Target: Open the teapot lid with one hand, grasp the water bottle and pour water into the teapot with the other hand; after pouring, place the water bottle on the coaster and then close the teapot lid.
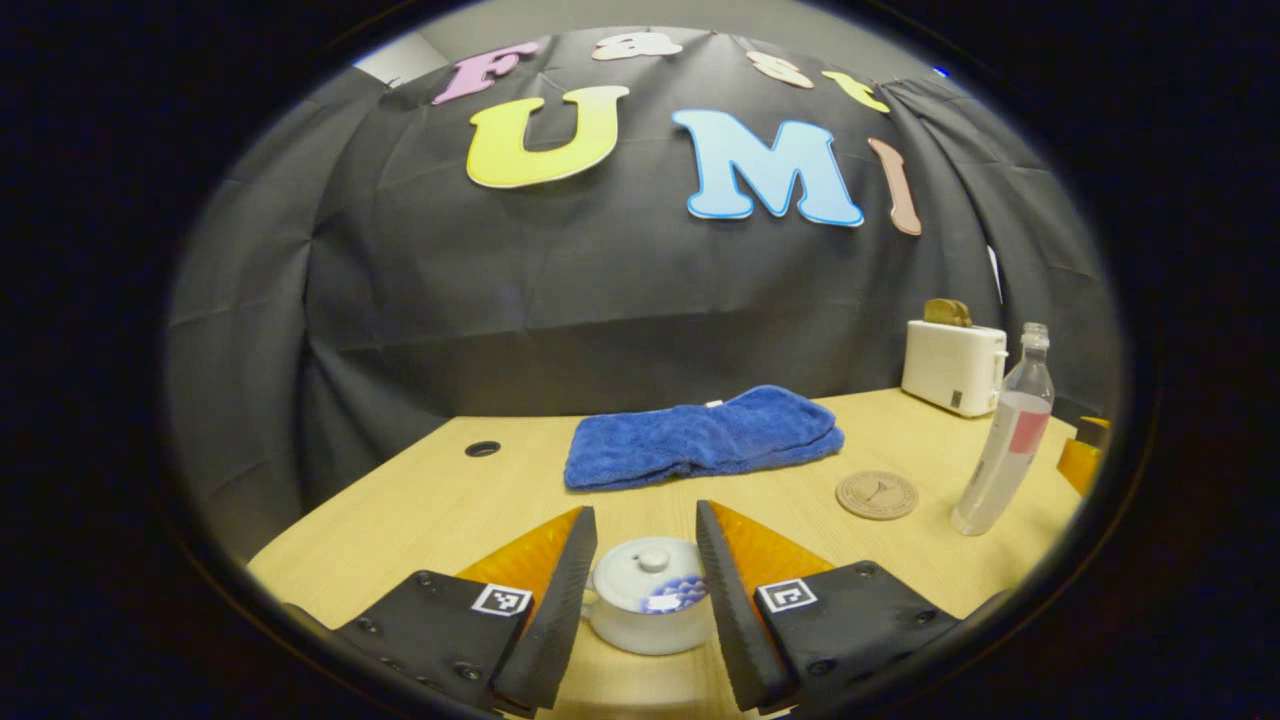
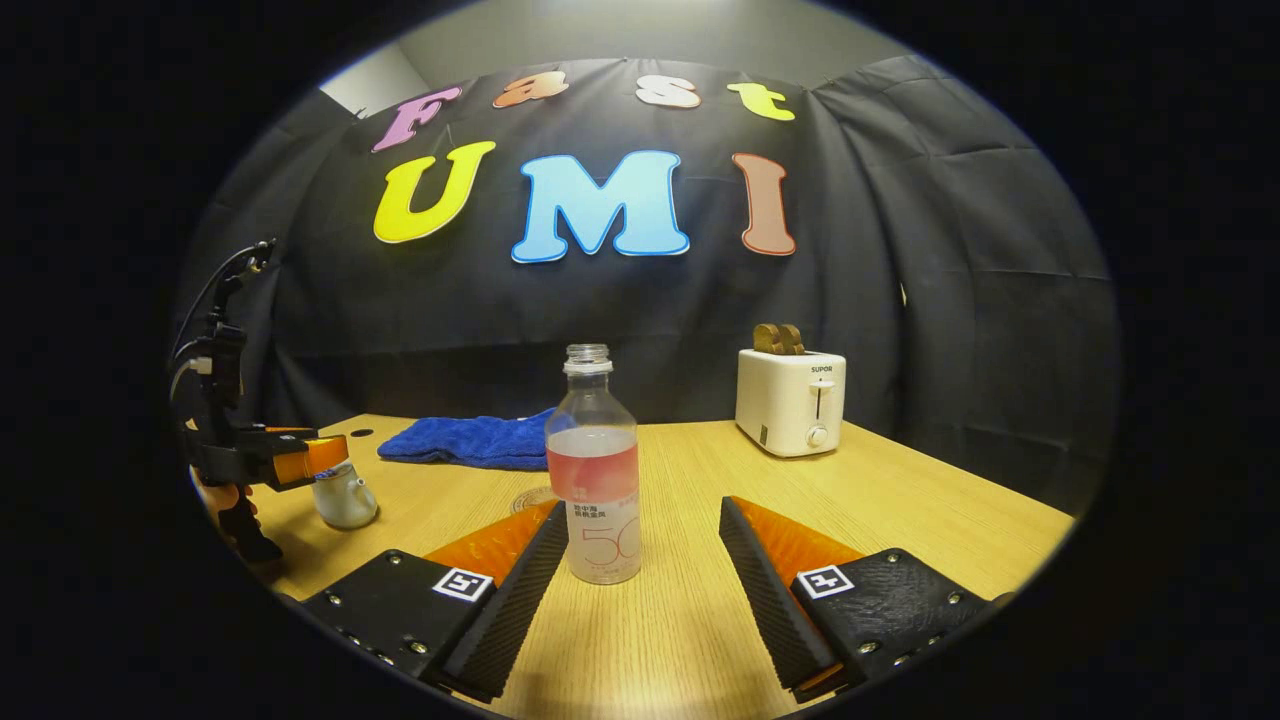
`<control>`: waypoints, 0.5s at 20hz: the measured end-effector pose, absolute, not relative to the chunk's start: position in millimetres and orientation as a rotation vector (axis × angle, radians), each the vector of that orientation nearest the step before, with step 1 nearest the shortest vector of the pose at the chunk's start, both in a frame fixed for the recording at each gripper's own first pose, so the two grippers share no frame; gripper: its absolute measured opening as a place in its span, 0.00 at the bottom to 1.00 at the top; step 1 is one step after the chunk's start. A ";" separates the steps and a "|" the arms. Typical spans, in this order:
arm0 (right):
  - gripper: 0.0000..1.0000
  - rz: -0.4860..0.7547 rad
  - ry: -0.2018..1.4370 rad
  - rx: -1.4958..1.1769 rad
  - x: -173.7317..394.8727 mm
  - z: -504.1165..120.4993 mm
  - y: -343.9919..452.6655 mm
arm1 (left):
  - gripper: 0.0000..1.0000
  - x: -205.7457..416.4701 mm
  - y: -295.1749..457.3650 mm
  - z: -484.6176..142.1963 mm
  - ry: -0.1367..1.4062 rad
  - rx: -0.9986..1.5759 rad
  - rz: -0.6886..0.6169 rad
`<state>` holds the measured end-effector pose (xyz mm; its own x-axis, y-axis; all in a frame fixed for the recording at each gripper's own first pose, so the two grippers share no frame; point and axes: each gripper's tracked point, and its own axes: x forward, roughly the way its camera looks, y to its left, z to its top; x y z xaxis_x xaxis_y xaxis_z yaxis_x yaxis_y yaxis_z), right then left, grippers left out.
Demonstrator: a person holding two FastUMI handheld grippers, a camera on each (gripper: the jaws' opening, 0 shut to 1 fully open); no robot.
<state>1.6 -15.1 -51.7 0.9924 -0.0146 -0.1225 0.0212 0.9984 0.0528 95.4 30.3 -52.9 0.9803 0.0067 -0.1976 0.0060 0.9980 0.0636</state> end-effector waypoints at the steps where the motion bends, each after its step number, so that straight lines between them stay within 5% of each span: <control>1: 0.95 -0.022 0.124 0.056 0.9 -53.1 -16.8 | 0.71 96.4 30.2 -57.6 0.210 0.069 0.003; 8: 0.95 -0.043 0.144 0.077 1.7 -60.8 -26.1 | 0.67 99.9 27.4 -60.4 0.217 0.081 0.001; 10: 0.95 -0.048 0.151 0.084 2.0 -63.4 -27.7 | 0.55 102.9 27.6 -59.2 0.210 0.100 0.005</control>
<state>2.0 -27.7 -63.4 0.9875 -0.0409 -0.1522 0.0536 0.9953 0.0804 102.9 27.6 -59.2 0.9780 0.0158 -0.2078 0.0050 0.9950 0.0995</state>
